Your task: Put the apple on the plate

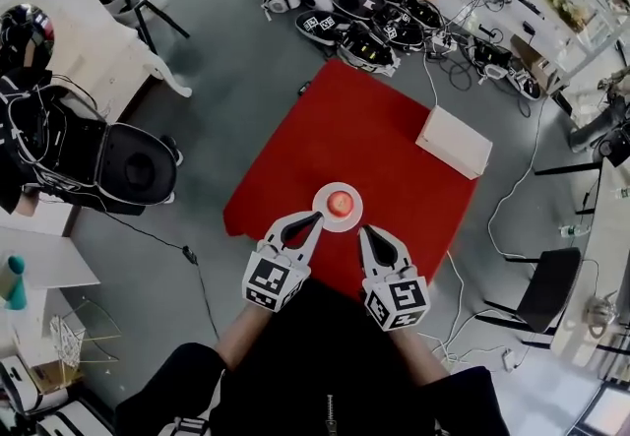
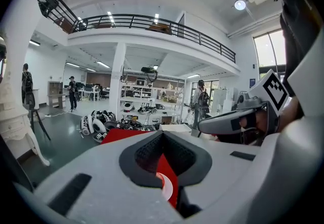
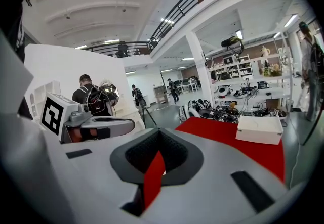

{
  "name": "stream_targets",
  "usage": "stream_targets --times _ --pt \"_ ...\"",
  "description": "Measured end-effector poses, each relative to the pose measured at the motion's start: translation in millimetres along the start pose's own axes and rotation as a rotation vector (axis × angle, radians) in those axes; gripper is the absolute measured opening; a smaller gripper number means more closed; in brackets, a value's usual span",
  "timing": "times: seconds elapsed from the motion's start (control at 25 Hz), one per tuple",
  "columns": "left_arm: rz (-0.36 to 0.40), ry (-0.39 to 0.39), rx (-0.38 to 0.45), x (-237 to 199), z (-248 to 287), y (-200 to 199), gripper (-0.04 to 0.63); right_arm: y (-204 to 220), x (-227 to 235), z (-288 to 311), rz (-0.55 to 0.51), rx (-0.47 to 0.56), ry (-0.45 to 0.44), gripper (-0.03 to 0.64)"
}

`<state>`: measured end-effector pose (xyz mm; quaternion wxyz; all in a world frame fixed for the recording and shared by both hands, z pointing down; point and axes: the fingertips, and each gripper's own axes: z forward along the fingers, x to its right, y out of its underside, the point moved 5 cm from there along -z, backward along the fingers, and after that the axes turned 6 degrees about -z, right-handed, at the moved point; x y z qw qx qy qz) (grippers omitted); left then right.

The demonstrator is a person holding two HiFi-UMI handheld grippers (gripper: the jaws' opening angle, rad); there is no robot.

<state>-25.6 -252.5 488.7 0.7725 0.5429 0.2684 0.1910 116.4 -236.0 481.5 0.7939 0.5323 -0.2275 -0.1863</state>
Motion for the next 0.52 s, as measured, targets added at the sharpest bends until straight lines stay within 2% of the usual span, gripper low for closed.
stream_targets --times 0.52 --pt "-0.005 0.045 -0.002 11 15 1 0.006 2 10 -12 0.008 -0.007 0.027 0.009"
